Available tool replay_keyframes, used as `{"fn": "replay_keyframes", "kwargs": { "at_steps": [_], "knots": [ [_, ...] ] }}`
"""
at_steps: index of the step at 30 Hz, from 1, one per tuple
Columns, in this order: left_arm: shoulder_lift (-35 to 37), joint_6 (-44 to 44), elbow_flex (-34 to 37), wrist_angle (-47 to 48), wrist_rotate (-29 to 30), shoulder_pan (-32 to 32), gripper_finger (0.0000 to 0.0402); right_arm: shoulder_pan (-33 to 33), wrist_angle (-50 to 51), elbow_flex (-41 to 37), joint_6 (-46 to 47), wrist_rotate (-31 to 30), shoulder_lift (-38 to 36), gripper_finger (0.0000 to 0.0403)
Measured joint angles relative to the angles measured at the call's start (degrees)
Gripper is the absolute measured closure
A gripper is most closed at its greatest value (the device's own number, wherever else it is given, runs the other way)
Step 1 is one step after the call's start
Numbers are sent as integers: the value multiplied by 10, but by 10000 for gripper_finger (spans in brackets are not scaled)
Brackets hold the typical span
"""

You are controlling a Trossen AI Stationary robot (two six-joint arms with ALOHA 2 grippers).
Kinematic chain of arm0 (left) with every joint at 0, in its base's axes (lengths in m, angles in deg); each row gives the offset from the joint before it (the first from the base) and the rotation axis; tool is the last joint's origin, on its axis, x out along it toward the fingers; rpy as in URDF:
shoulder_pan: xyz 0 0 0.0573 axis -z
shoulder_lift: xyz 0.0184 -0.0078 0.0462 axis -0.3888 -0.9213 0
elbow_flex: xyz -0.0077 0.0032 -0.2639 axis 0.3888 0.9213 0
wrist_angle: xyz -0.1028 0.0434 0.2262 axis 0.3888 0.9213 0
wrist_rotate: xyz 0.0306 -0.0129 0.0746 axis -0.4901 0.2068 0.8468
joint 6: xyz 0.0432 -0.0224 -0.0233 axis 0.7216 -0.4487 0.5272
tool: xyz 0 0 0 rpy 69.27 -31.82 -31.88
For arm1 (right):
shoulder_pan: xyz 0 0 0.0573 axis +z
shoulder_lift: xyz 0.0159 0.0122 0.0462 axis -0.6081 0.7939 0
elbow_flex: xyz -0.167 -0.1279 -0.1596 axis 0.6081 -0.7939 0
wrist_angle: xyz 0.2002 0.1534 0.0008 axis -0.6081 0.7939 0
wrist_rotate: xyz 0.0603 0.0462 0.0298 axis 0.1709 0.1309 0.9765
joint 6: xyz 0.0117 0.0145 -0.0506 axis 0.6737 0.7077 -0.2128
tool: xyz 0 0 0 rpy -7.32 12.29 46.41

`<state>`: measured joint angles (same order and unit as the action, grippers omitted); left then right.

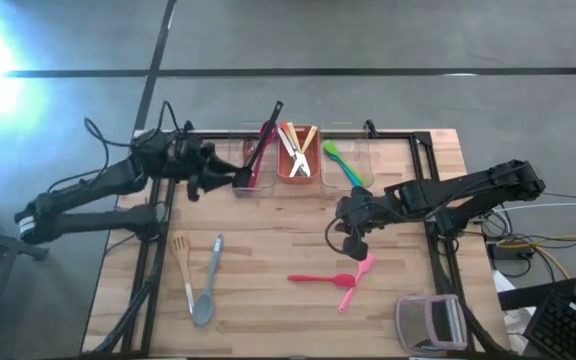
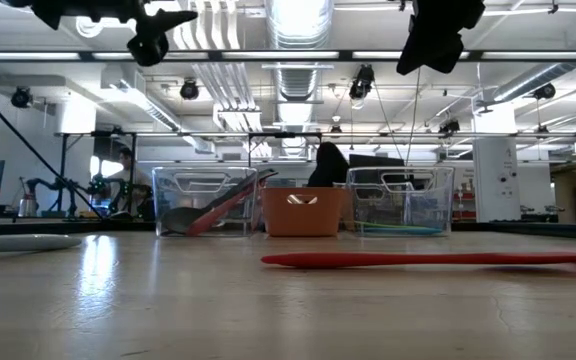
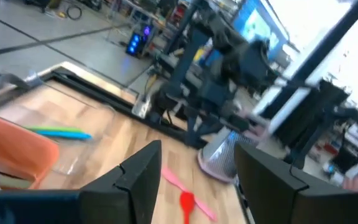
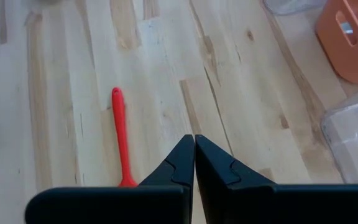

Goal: Pick & Place Kitchen Items
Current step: Put the red spatula into the right transparent bin

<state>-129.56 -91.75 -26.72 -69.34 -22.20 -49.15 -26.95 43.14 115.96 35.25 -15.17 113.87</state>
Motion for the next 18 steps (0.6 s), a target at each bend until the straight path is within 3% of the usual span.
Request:
{"fn": "replay_keyframes", "kwargs": {
  "at_steps": [7,18],
  "knots": [
    [3,69,0,72,83,101,211,0,-6,0,-4,4,-1,394],
    [21,66,0,136,134,120,227,8,-12,3,-8,-16,-1,394]
  ]
}}
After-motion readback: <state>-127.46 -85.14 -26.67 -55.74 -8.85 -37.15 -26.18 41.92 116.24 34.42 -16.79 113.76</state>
